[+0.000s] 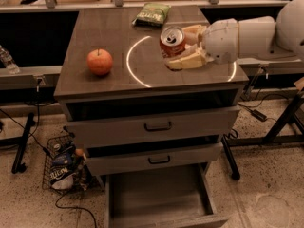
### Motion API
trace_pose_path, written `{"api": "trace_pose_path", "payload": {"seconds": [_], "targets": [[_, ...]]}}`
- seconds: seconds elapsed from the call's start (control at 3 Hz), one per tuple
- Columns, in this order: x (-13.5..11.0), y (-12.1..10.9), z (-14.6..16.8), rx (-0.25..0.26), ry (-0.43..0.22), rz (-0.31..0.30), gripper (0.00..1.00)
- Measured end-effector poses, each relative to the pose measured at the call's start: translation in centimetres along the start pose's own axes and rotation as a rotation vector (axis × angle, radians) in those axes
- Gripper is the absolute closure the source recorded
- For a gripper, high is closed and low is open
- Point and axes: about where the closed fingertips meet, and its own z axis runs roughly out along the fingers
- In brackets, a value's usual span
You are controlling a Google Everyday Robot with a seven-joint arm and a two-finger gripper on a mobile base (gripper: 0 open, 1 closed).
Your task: Pick coke can from bottom drawer and place on counter
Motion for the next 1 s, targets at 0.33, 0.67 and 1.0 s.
{"api": "trace_pose_path", "payload": {"seconds": [0.33,0.67,1.0], "targets": [[3.5,-2.5,2.4,0.061,0.012,0.144,1.00],[5.2,-3.5,3.5,0.094,0.030,0.212,1.00],[6.6,-3.8,4.9,0.104,0.057,0.271,0.82]]}}
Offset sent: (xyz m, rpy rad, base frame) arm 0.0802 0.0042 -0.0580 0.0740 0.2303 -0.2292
